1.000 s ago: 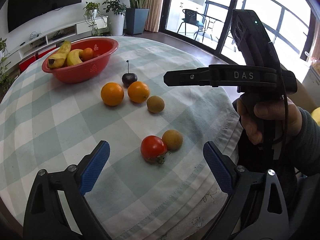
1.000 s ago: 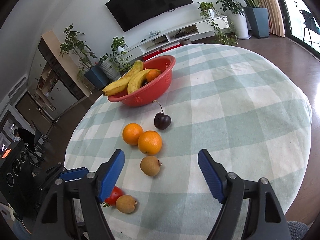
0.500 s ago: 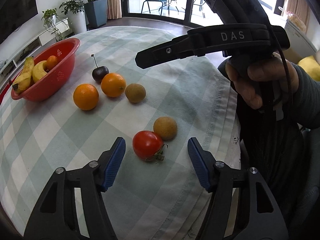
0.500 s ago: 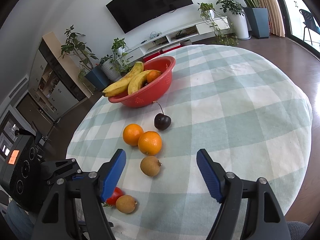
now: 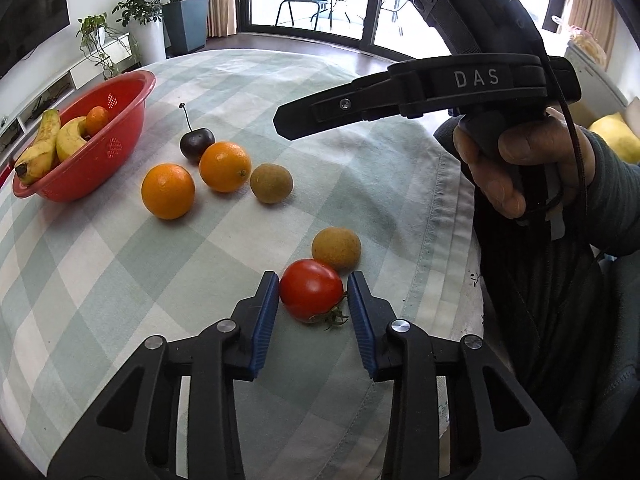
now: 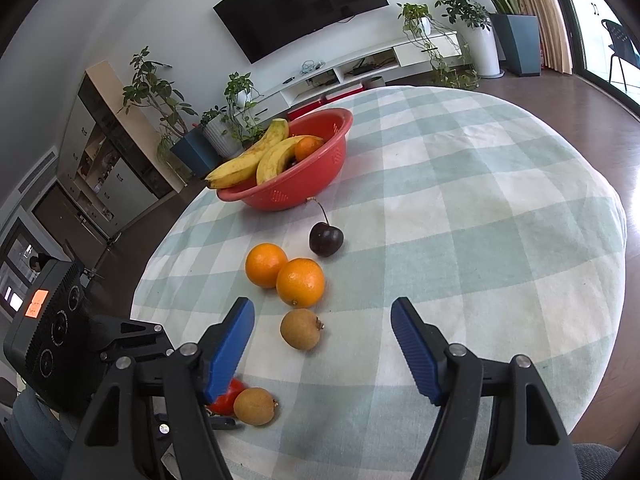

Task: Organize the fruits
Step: 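Close the left tool on the red tomato, then lift the tomato with the left tool while the right tool grasps an orange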

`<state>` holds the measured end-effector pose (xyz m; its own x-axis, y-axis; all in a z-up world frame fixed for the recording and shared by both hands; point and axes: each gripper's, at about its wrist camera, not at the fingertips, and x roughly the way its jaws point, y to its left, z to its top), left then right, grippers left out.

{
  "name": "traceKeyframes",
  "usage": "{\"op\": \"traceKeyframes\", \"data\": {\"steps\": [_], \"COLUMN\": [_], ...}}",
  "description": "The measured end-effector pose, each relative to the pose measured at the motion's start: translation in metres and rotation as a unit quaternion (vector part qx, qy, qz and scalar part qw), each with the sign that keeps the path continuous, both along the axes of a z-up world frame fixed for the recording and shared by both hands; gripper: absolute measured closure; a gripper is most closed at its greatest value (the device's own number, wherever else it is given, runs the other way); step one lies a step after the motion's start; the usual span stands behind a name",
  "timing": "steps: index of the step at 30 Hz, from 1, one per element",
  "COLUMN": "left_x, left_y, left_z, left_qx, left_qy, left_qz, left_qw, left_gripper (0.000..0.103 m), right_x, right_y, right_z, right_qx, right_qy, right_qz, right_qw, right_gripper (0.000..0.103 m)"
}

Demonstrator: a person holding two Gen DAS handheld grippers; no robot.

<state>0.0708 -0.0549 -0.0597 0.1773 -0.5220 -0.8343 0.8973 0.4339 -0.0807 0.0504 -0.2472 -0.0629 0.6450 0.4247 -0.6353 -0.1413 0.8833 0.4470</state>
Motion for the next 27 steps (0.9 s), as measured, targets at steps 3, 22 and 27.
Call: {"op": "traceKeyframes", "data": {"steps": [3,22,27], "left_x": [-0.002,0.001,0.008], "left_y": [-0.001,0.008,0.03], "left_z": [-0.003,-0.005,0.008], "left_qx": [0.009,-0.018,-0.08], "left_qy": [-0.001,0.015,0.037], "left_qz": [-0.004,0.048,0.1], "left_qw": [0.9999,0.9986,0.9911], "left_gripper": [0.07,0.072,0.072], "right_x": [0.0,0.0,0.002], "right_y": [0.001,0.002,0.002], "right_z": [0.0,-0.001,-0.001], "right_qx": [-0.002,-0.005,-0.008], "right_qy": [0.001,0.001,0.003], "right_qz": [0.001,0.001,0.001], "right_qw": [1.0,1.0,1.0], "right_gripper": [0.029,0.031,0.031]}}
